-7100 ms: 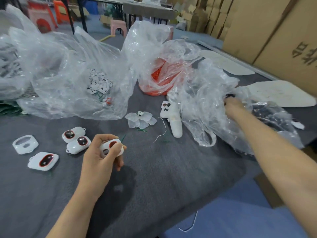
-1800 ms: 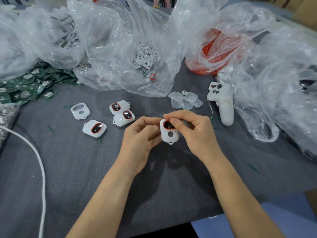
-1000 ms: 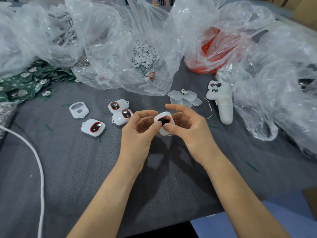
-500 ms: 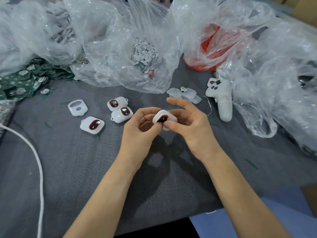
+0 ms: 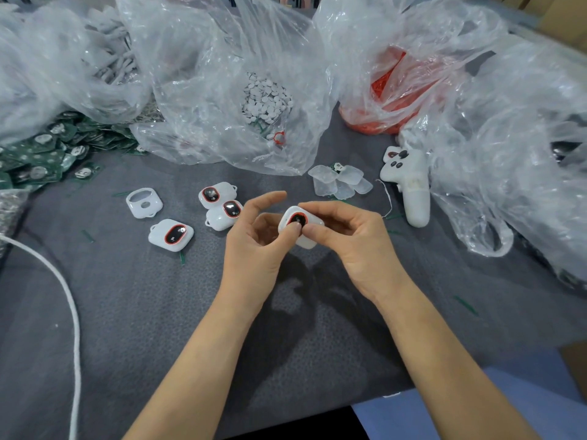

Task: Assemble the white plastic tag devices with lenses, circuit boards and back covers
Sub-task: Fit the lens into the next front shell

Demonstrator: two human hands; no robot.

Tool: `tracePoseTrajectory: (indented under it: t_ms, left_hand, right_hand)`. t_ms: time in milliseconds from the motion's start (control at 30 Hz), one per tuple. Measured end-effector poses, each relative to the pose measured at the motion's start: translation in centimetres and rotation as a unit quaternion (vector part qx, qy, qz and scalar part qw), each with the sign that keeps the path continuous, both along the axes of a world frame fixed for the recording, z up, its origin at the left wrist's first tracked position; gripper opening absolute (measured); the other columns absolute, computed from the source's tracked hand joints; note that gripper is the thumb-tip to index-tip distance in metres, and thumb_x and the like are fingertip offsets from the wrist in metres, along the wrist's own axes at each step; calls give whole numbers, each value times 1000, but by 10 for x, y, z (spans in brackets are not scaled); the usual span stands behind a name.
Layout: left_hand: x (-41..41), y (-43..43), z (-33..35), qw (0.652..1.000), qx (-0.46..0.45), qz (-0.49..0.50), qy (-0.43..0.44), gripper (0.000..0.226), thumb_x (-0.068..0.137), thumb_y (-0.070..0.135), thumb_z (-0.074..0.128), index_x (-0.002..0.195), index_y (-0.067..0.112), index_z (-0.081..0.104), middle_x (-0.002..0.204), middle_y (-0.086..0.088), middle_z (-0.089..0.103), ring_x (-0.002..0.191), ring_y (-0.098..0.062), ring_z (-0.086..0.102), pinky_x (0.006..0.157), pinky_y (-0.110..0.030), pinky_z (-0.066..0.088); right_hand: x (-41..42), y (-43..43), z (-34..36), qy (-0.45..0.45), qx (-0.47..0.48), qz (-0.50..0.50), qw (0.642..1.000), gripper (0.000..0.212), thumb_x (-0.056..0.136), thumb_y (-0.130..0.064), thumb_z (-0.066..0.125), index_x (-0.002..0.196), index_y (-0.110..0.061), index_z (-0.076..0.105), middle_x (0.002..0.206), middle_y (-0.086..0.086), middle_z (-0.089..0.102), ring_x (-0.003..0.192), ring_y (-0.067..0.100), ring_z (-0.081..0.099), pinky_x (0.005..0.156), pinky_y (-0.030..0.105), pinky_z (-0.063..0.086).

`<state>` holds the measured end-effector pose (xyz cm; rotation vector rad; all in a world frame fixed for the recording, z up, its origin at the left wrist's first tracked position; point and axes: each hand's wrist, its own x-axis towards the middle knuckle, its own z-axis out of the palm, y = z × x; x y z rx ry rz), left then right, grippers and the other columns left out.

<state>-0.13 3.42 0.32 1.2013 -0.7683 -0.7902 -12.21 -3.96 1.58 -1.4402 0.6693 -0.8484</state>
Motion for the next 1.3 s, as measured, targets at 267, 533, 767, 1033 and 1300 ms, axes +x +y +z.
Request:
tracePoseTrajectory:
  t_ms: [267, 533, 767, 1033, 1300]
  left_hand:
    - [5, 2, 1, 997, 13, -4, -79, 34, 84, 4, 70, 108, 26, 61, 73, 2, 68, 68, -7, 63, 66, -17, 49]
    - [7, 3, 2, 996, 18, -14, -86, 44, 79, 6, 75, 113, 29, 62, 79, 2, 74, 73, -5, 66, 71, -15, 49]
    - [8, 4, 2, 992, 15, -4, -129, 39, 79, 12, 76, 110, 32, 63, 85, 8, 74, 78, -6, 65, 77, -29, 48]
    - [8, 2, 2, 991, -35, -19, -127, 33, 79, -15, 55, 85, 17, 63, 93, 8, 67, 81, -8, 62, 75, -21, 49]
    - [9, 0, -1, 997, 1, -39, 62, 20, 92, -3, 54, 100, 13, 63, 89, -3, 74, 84, -12, 69, 74, -24, 56]
  right_hand:
    - [-3, -2, -1, 25, -25, 22, 999, 28, 80, -1, 71, 100, -21, 72, 96, -4, 74, 91, 8, 68, 81, 18, 52]
    - [-5, -3, 3, 31, -29, 19, 999, 27, 84, 3, 65, 104, -14, 70, 100, -1, 73, 92, 6, 67, 81, 16, 51]
    - [-4, -1, 4, 20, -46, 22, 999, 26, 83, 2, 67, 99, -19, 70, 96, 1, 73, 92, 12, 66, 83, 21, 51]
    - [0, 5, 2, 30, -249, -7, 968, 27, 82, 9, 65, 94, -16, 68, 93, -2, 67, 92, 9, 64, 81, 17, 48]
    - [1, -1, -12, 93, -458, -42, 883, 16, 78, 14, 66, 82, -1, 71, 90, 7, 68, 106, 25, 60, 94, 29, 47]
